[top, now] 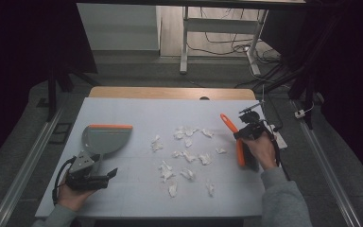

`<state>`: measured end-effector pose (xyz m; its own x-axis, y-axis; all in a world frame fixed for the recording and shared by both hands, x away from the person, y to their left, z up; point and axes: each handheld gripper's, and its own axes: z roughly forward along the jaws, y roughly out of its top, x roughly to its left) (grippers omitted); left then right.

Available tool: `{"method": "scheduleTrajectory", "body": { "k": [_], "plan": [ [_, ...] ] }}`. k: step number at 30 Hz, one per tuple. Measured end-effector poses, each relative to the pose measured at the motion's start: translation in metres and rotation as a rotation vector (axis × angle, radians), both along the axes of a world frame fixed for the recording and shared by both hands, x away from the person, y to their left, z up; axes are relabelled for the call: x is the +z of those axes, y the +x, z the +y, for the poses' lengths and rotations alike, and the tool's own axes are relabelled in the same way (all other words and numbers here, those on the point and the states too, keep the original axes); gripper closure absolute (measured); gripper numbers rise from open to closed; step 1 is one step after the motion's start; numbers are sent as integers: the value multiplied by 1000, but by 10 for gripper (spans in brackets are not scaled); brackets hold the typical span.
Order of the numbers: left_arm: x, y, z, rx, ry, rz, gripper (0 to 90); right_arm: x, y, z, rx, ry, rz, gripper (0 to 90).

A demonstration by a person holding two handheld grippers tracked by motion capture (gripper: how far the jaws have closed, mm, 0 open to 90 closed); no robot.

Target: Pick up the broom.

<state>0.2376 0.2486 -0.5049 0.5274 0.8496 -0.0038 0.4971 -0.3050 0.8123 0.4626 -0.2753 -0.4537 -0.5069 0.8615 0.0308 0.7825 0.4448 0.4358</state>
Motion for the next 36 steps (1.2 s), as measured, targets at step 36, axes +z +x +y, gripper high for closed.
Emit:
{"method": "scheduleTrajectory", "body": {
  "k": [36],
  "plan": [
    [49,34,-113,-196,-92,-83,199,53,-66,87,107,646,-237,697]
  ]
}}
